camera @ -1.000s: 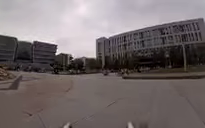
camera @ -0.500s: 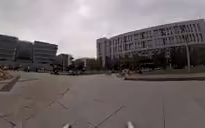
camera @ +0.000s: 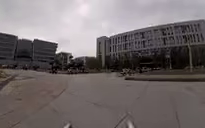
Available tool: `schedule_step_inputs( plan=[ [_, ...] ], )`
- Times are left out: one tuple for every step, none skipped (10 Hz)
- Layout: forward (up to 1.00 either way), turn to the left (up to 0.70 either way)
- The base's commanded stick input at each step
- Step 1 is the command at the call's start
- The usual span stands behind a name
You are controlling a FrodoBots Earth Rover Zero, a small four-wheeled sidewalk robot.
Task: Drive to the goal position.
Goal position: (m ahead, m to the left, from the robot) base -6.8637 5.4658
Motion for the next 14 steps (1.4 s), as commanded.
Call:
schedule_step_inputs(
  plan=[
    [0.7,0.0],
    [0.7,0.0],
    [0.7,0.0],
    [0.7,0.0],
    [0.7,0.0],
    [0.7,0.0],
    [0.7,0.0],
    [0.7,0.0],
    [0.7,0.0],
    [0.7,0.0],
    [0.7,0.0],
    [0.7,0.0],
    [0.7,0.0],
    [0.7,0.0]
  ],
)
